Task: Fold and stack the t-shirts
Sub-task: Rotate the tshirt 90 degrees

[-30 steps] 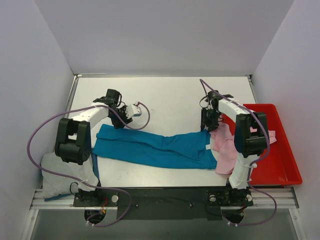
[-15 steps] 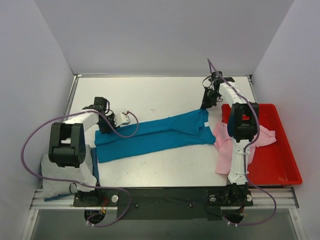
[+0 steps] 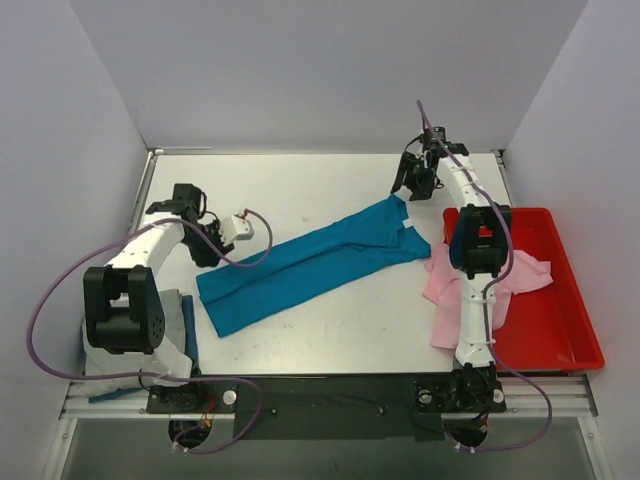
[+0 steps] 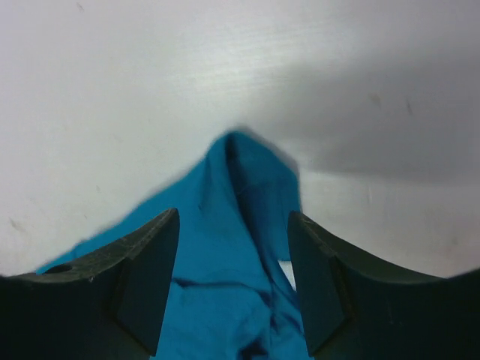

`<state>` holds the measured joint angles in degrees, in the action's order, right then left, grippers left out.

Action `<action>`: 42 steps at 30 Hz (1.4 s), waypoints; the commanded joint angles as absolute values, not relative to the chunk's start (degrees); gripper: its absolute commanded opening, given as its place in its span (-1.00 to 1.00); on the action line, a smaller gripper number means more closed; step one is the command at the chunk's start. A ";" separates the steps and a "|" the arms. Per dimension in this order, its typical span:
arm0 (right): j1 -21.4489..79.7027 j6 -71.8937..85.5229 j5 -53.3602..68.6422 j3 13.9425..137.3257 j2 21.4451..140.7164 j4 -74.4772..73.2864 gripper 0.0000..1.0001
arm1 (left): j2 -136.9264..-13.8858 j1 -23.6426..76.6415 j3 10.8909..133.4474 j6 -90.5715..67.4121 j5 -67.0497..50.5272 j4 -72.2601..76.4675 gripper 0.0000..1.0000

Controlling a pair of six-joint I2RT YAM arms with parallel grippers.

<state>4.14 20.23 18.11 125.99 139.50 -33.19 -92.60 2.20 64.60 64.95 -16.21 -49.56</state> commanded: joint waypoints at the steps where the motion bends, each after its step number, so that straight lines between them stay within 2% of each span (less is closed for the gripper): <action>1: 3.69 17.58 9.51 111.67 123.86 -35.24 0.05 | -93.51 0.70 71.54 61.26 -20.49 -51.60 -0.24; 3: 3.95 17.75 8.44 102.28 117.97 -35.24 -0.13 | -94.92 0.70 70.23 61.26 -18.56 -47.39 -0.33; 4: 4.30 18.10 8.44 99.52 115.08 -35.07 -0.25 | -95.79 0.70 69.44 61.26 -17.85 -44.33 -0.48; 6: 5.18 18.63 8.09 91.69 111.20 -35.24 -0.42 | -96.41 0.62 67.33 61.69 -16.70 -39.84 -0.61; 8: 6.58 19.42 6.33 85.18 108.12 -35.16 -0.52 | -96.76 0.62 65.40 63.62 -16.35 -37.54 -0.65; 10: 7.90 20.65 5.27 80.17 106.79 -35.07 -0.76 | -97.29 0.70 63.55 64.86 -16.09 -35.78 -0.67; 11: 8.08 21.26 5.45 78.07 106.79 -34.72 -0.98 | -97.47 0.70 62.41 65.21 -16.00 -35.34 -0.68; 12: 8.09 22.49 6.06 77.18 107.48 -34.37 -1.00 | -97.73 0.79 61.88 66.08 -15.74 -35.25 -0.72; 14: 7.82 24.07 7.64 76.64 109.93 -33.93 -1.00 | -97.47 0.88 60.04 67.75 -15.82 -35.85 -0.74; 18: 7.12 25.66 10.01 83.48 117.67 -34.98 -1.00 | -95.02 1.14 55.65 73.28 -17.75 -41.55 -0.74; 25: 5.72 30.93 13.62 108.25 133.56 -39.19 -1.00 | -90.09 1.84 54.23 78.65 -24.95 -57.28 -0.72; 30: 4.83 34.19 17.39 134.49 146.76 -39.99 -1.00 | -85.87 6.93 51.42 82.18 -31.62 -64.15 -0.59; 32: 4.66 34.72 20.72 141.38 150.72 -37.55 -1.00 | -83.94 10.62 51.59 81.39 -34.01 -65.30 -0.51; 33: 4.48 35.24 21.79 141.68 150.65 -35.96 -0.98 | -82.11 12.90 51.59 80.17 -34.54 -64.61 -0.46; 36: 3.08 36.12 21.63 131.54 144.51 -26.84 -0.68 | -77.88 14.85 49.67 78.75 -34.37 -62.67 -0.38; 39: 1.06 38.48 19.78 123.15 137.31 -23.73 -0.50 | -73.14 14.42 45.11 77.88 -30.87 -60.22 -0.35; 42: 0.26 39.99 20.74 118.84 136.31 -22.33 -0.33 | -71.11 11.70 42.54 77.52 -30.41 -58.80 -0.29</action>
<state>2.63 36.62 20.27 122.45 142.43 -26.28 -73.60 14.35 45.54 78.11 -30.17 -59.83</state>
